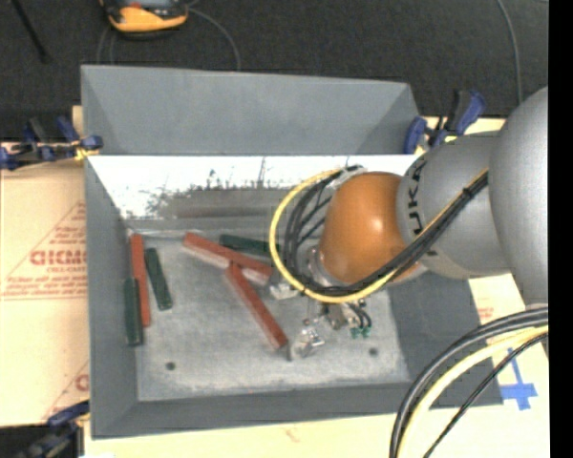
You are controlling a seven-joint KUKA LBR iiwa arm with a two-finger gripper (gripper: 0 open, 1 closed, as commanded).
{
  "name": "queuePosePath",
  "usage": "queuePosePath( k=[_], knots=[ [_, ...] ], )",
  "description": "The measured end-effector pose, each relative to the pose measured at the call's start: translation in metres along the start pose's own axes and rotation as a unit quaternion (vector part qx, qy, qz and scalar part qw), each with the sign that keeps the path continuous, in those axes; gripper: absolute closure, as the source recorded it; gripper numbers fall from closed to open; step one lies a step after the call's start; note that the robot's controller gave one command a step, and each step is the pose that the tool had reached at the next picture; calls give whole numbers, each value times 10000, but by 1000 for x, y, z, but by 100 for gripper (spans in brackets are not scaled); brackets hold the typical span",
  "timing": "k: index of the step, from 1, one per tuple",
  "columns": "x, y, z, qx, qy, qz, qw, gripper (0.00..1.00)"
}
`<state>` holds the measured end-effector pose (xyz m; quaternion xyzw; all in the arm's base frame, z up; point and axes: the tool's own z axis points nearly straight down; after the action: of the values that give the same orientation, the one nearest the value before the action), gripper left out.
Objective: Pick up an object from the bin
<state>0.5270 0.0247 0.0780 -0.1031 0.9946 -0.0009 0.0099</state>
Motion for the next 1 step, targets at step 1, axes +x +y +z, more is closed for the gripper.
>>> queuePosePath(
  k=[1],
  knots=[
    [0, 0, 0, 0, 2, -8, 10000, 0]
  ],
)
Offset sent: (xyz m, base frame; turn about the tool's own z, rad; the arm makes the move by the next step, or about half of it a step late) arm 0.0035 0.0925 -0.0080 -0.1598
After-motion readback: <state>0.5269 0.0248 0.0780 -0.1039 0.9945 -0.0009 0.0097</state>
